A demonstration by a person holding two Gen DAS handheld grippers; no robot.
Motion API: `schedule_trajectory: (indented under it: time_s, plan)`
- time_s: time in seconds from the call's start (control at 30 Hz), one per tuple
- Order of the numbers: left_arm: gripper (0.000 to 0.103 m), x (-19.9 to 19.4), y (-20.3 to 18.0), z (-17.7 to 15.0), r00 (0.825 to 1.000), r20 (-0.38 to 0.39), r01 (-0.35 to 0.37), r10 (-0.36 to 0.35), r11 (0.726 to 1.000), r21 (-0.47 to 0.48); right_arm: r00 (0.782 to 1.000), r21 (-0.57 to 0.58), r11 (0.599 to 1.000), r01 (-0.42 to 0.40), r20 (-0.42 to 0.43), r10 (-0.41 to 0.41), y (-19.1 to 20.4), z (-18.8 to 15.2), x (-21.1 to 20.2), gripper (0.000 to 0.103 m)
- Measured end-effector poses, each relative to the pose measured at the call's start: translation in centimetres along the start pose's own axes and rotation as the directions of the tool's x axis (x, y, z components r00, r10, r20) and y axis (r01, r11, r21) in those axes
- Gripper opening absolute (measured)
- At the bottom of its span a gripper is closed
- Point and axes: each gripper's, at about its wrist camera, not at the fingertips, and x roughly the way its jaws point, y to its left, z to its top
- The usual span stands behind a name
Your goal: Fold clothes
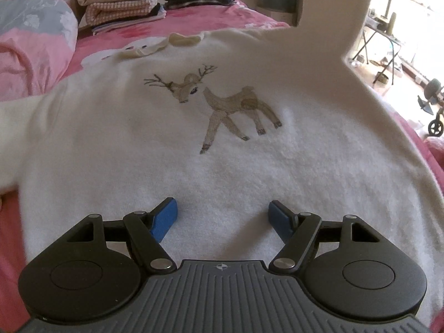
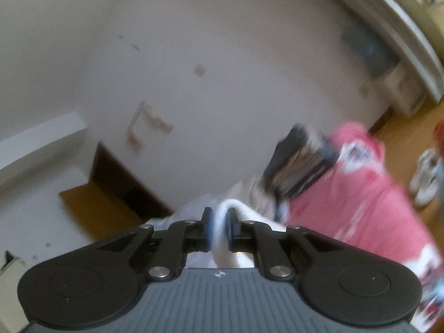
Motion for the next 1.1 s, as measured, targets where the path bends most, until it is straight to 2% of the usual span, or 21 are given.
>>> schedule_trajectory:
  time_s: [0.1,0.17,0.23,0.33,0.4,0.43,0.5,0.53,0.6,0.63,0.7,0.8,0.87,0.97,1.0,1.1]
  plan:
    - [0.073,-1.0,2.1,0.4,0.999,0.025,0.027,-0.025,0.994,-0.106,0.995,0.041,0.998,-0.056,-0.081,0.059,0.8,-3.1,1.8,0.010]
    - [0.073,-1.8,4.3,0.7,0.996,0.055,0.077,-0.066,0.972,-0.221,0.987,0.077,0.993,-0.086,-0.132,0.096,1.2,-5.3,3.1,0.010]
    - [0.073,-2.4,6.9,0.8,0.988,0.097,0.150,-0.123,0.921,-0.360,0.977,0.124,0.987,-0.100,-0.178,0.122,1.1,-7.5,4.5,0.010]
    - [0.073,-3.3,10.1,0.5,0.972,0.160,0.231,-0.172,0.823,-0.520,0.957,0.206,0.973,-0.101,-0.249,0.152,0.5,-10.7,6.9,0.009]
    - [0.073,-3.8,11.4,0.2,0.969,0.178,0.242,-0.170,0.787,-0.567,0.945,0.262,0.962,-0.079,-0.288,0.156,-0.3,-12.7,8.0,0.011]
    - [0.073,-4.0,11.7,0.0,0.969,0.181,0.242,-0.167,0.781,-0.576,0.938,0.269,0.962,-0.056,-0.315,0.143,-0.7,-13.5,8.3,0.012]
    - [0.073,-4.3,12.0,-0.3,0.972,0.176,0.231,-0.157,0.784,-0.575,0.922,0.253,0.967,0.010,-0.377,0.089,-1.6,-15.2,8.7,0.015]
    - [0.073,-4.3,12.0,-0.5,0.973,0.174,0.227,-0.154,0.788,-0.572,0.906,0.227,0.972,0.061,-0.420,0.041,-2.2,-16.1,8.6,0.021]
    - [0.073,-4.4,11.9,-0.8,0.973,0.171,0.227,-0.157,0.797,-0.559,0.868,0.178,0.972,0.152,-0.495,-0.045,-3.6,-17.8,8.0,0.021]
    - [0.073,-4.4,11.8,-0.8,0.973,0.170,0.227,-0.158,0.805,-0.548,0.858,0.168,0.970,0.178,-0.509,-0.069,-4.3,-18.3,7.3,0.021]
    - [0.073,-4.3,11.2,-0.8,0.973,0.168,0.225,-0.161,0.830,-0.510,0.854,0.160,0.961,0.224,-0.507,-0.115,-5.7,-18.9,5.3,0.021]
    - [0.073,-3.9,10.1,-0.3,0.972,0.159,0.225,-0.171,0.869,-0.442,0.860,0.136,0.939,0.316,-0.460,-0.223,-7.9,-18.4,1.8,0.022]
    - [0.073,-3.3,9.0,0.4,0.973,0.147,0.221,-0.177,0.897,-0.384,0.852,0.114,0.921,0.373,-0.435,-0.292,-9.2,-18.1,0.2,0.023]
    - [0.073,-1.9,7.7,1.5,0.984,0.127,0.160,-0.124,0.930,-0.331,0.839,0.104,0.902,0.420,-0.424,-0.342,-11.2,-18.6,-0.9,0.023]
    - [0.073,-1.4,7.5,1.8,0.987,0.127,0.138,-0.102,0.937,-0.320,0.833,0.100,0.900,0.425,-0.431,-0.346,-11.8,-18.9,-1.1,0.023]
    - [0.073,-0.3,6.6,2.8,0.986,0.154,0.094,-0.058,0.966,-0.239,0.794,0.018,0.888,0.459,-0.458,-0.401,-12.8,-20.3,-0.8,0.023]
